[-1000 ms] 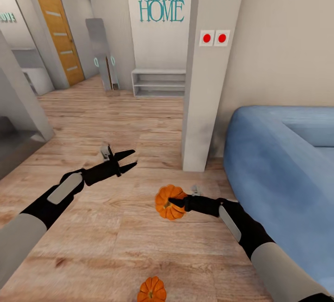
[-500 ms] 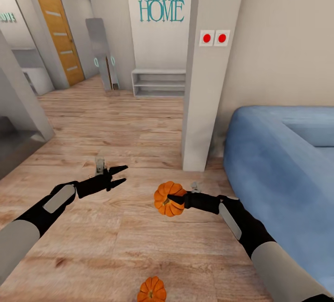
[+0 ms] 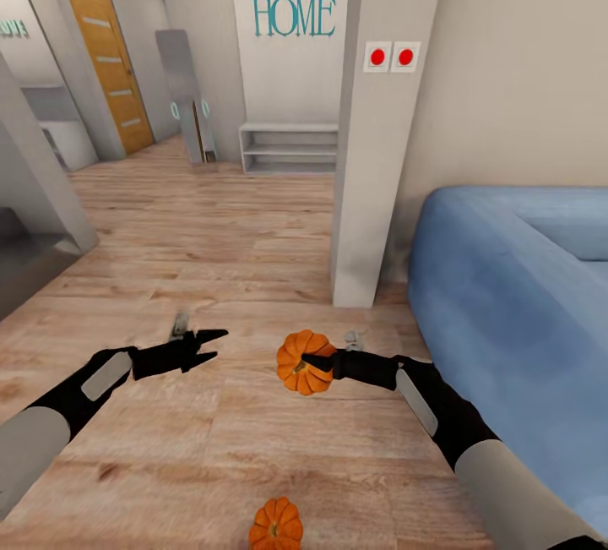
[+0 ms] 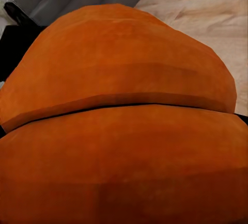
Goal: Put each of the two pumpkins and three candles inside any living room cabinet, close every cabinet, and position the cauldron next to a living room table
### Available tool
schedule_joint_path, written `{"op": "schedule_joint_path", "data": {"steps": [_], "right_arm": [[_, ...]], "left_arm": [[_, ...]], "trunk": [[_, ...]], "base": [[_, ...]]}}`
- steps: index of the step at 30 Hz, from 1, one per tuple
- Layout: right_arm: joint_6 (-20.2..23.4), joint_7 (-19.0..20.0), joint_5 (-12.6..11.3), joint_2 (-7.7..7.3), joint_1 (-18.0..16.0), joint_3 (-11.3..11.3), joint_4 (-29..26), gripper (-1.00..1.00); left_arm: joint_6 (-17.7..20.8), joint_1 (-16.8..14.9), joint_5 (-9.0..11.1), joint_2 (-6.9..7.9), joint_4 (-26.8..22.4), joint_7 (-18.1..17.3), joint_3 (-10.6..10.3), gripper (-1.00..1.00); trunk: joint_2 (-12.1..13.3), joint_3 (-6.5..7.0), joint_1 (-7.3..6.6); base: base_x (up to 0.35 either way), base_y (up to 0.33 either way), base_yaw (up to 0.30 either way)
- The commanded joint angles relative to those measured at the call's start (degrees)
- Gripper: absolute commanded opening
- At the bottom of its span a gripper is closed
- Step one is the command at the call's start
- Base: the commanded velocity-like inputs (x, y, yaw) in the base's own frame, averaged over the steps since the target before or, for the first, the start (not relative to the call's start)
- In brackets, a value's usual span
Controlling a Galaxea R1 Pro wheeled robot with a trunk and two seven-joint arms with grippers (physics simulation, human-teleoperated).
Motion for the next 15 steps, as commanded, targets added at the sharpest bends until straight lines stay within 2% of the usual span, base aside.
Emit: {"op": "schedule_joint_path", "data": {"steps": [1,3,4,6,8,10,11,12,15], "right_arm": [[0.02,-0.04,-0.09,0.57,-0.01,-0.09,-0.03,-1.0],[0.02,-0.04,-0.13,0.84,-0.01,-0.23,-0.04,-1.0],[0.02,-0.04,-0.16,0.91,-0.01,-0.27,-0.04,-1.0],[0.05,-0.02,-1.05,0.95,-0.01,-0.36,-0.12,-1.0],[0.34,-0.04,-3.86,0.87,-0.01,-0.4,-0.81,-1.0],[1.79,-0.05,-7.59,0.76,-0.01,-0.41,-1.95,-1.0],[3.0,-0.05,-9.33,0.68,-0.01,-0.42,-2.63,-1.0],[5.27,-0.04,-11.83,0.6,-0.01,-0.42,-4.31,-1.0],[8.86,-0.01,-15.06,0.53,-0.01,-0.44,-8.78,-1.0]], "left_arm": [[-0.29,0.02,-4.93,-0.2,2.35,-0.1,-0.52,1.0],[-0.92,0.23,-7.96,-0.25,4.5,-0.29,-0.69,1.0],[-1.45,0.38,-8.84,-0.27,6.05,-0.51,-0.73,1.0],[-3.53,0.79,-9.83,-0.29,9.75,-1.32,-0.82,1.0],[-7.71,1.04,-10.23,-0.42,14.13,-2.87,-1.7,1.0],[-13.12,1.15,-10.39,-1.38,19.09,-5.45,-4.73,1.0],[-15.51,1.18,-10.42,-2.0,21.47,-7.18,-6.77,1.0],[-17.96,1.25,-10.42,-2.91,24.6,-10.33,-9.71,1.0],[-19.96,2.13,-10.46,-4.93,28.18,-13.54,-12.47,1.0]], "trunk": [[-0.42,-0.18,0.22],[-1.22,-0.54,0.66],[-1.62,-0.72,0.88],[-2.42,-1.08,1.32],[-3.23,-1.44,1.76],[-4.03,-1.8,2.2],[-4.43,-1.98,2.42],[-4.83,-2.15,2.64],[-6.03,-2.69,3.3]], "base": [[0.0,0.0,0.0],[0.0,0.0,0.0],[0.0,0.0,0.0],[0.0,0.0,0.0],[0.0,0.0,0.0],[0.0,0.0,0.0],[0.0,0.0,0.0],[0.0,0.0,0.0],[0.0,0.0,0.0]]}}
